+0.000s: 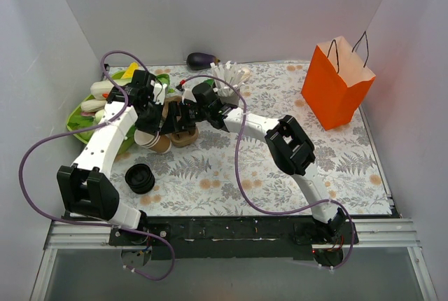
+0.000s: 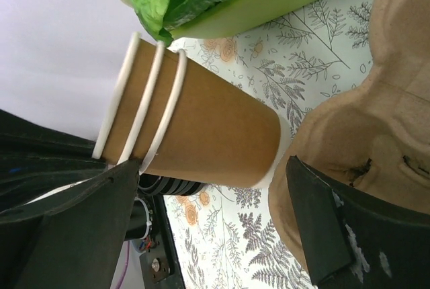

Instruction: Pack the takeout coffee

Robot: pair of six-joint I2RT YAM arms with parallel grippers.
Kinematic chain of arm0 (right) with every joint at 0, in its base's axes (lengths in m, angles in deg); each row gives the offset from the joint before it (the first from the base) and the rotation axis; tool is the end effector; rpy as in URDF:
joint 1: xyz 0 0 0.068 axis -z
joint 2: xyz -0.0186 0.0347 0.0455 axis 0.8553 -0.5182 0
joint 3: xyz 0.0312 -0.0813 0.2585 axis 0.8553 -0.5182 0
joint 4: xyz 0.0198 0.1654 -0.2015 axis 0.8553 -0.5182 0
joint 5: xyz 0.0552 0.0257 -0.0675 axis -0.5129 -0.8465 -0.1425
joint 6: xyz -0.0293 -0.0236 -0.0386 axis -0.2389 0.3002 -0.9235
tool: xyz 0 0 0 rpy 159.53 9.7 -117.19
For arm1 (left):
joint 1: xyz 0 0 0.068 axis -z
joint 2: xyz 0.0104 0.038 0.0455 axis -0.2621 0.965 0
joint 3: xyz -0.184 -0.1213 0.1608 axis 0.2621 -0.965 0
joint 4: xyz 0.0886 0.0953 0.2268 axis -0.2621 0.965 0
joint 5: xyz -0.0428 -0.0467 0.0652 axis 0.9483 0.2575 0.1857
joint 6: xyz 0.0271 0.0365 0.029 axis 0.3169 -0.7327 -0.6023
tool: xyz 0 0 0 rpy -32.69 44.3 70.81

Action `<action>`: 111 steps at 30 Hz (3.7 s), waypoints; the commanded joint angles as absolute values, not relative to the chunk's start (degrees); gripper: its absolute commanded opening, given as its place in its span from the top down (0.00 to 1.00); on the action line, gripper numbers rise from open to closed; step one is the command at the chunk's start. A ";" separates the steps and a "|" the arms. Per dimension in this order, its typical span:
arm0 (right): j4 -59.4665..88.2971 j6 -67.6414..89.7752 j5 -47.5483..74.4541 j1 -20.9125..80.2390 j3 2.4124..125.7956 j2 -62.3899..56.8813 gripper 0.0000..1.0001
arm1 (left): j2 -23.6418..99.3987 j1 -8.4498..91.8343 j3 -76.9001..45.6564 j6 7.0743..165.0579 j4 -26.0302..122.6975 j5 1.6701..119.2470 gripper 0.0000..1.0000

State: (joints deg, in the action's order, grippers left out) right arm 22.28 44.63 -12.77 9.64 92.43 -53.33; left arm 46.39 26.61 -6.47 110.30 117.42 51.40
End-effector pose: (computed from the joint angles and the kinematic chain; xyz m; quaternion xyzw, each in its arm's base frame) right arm 0.3365 0.4194 0.2138 -0.2257 0.7707 0.5542 0.2191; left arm 0.2724 -0.0545 0.3221 -0.2092 0.9616 -0.0647 0.1652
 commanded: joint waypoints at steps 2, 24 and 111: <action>27.40 46.17 -15.11 9.40 95.35 -53.42 0.02 | 46.58 26.35 -4.03 109.99 118.02 52.11 1.00; 28.20 40.92 -17.58 11.85 91.66 -49.04 0.05 | 45.88 26.35 1.94 106.57 119.61 47.01 1.00; -20.59 -0.94 -14.32 62.31 46.39 20.50 0.06 | 37.01 44.64 5.48 94.79 129.43 37.86 0.15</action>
